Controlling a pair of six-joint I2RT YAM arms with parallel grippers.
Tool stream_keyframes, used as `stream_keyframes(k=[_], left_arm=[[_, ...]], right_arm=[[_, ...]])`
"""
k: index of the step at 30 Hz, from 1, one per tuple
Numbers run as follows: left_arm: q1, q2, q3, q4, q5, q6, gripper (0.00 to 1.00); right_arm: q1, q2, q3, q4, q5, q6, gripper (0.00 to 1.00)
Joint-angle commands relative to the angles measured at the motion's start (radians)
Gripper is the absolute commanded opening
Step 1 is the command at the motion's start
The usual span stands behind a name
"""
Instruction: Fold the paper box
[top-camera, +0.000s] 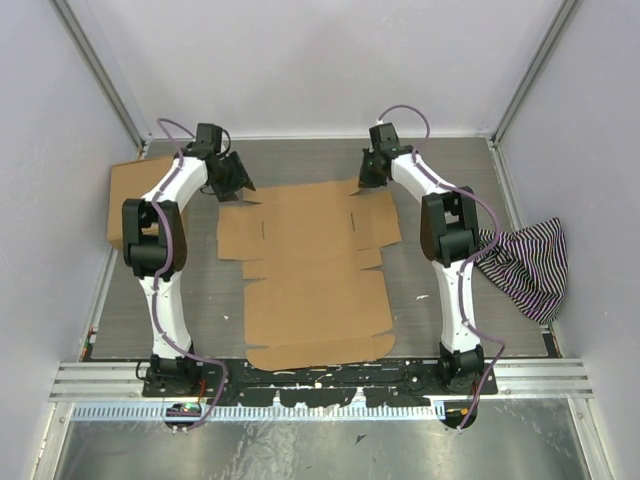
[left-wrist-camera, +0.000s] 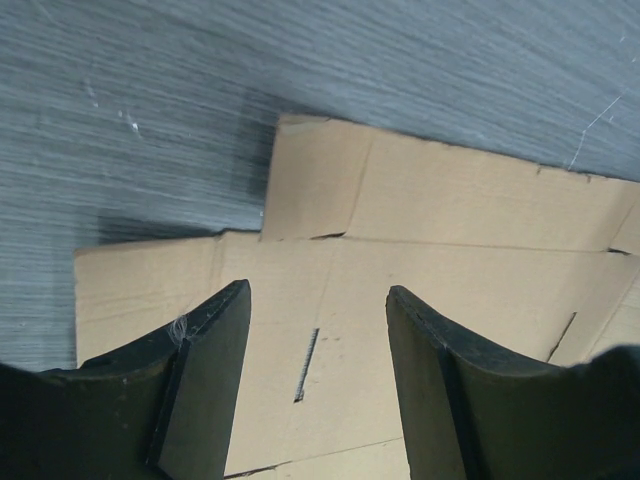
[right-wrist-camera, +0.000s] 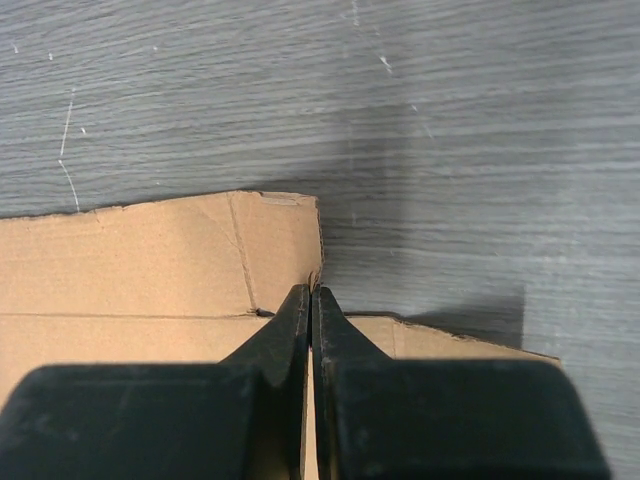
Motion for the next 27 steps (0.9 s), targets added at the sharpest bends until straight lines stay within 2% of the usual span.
stream_keyframes(k=[1, 16, 27], left_arm=[[-0.005, 0.019, -0.022, 0.053, 0.017, 0.011, 0.64], [-0.005, 0.226, 0.232, 0.016, 0.06, 0.025, 0.61], [-0.066, 0.196, 0.23, 0.052, 0.098, 0.006, 0.57]], right_arm=[[-0.015, -0.083, -0.032, 0.008, 0.027, 0.013, 0.01], [-0.015, -0.069, -0.026, 0.007, -0.039, -0.017, 0.01], [-0.015, -0.054, 0.004, -0.006, -0.079, -0.033, 0.02]])
